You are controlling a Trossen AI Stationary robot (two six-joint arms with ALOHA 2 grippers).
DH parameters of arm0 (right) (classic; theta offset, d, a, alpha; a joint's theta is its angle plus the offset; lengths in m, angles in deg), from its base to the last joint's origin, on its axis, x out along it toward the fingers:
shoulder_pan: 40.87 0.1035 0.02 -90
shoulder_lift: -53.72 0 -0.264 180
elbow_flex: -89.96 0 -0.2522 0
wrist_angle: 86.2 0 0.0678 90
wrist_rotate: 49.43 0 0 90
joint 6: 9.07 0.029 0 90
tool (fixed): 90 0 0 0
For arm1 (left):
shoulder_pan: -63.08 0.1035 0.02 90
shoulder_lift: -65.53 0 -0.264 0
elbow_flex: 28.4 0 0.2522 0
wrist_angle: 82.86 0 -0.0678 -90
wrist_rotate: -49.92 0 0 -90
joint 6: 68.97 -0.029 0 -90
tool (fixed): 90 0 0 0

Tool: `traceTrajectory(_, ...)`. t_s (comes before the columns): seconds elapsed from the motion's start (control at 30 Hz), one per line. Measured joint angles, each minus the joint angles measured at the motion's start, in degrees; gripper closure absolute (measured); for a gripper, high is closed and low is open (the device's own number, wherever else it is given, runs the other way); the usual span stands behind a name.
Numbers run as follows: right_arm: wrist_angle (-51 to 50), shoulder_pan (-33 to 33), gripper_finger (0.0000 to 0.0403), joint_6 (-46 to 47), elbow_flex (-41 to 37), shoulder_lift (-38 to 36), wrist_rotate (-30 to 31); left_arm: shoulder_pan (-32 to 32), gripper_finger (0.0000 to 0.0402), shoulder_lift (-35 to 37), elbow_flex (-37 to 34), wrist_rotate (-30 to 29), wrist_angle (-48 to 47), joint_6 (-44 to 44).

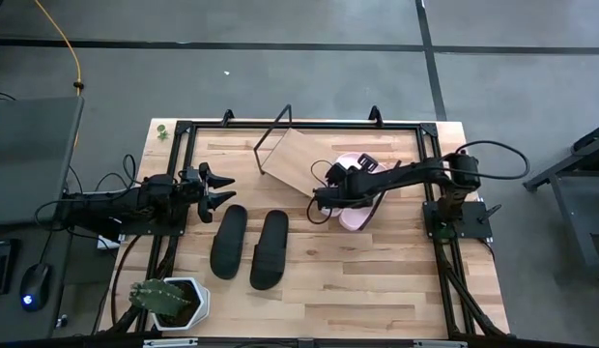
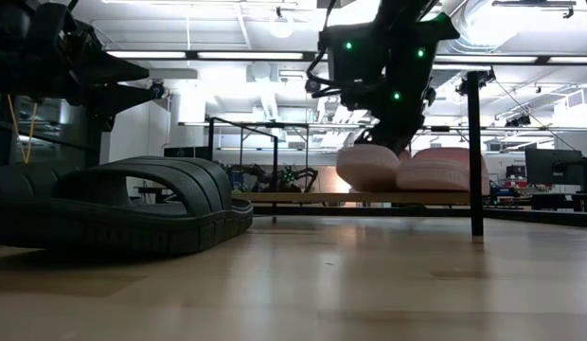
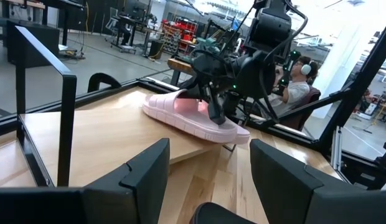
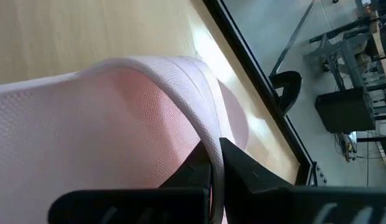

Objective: Pick and place slides into the shelf
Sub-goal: Put the pink slide on the shelf

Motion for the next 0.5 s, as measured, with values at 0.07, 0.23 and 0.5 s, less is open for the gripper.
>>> traceTrajectory(0.07,-0.24,0.02,0.0403,0.0,-0.06,0.14,-0.63,-0.02,0.0197,0.0,0.0,0.02,-0.02,-0.01)
traceTrajectory(0.23,-0.04,0.0,0.0403,-0.28,-0.06,0.1,-2.12,0.0,0.0197,0.0,0.0,0.02,-0.02,0.0)
traceTrajectory(0.5,0.05,-0.02,0.0391,-1.53,-0.06,0.06,-4.01,-0.02,0.0197,0.0,0.0,0.02,-0.02,0.0)
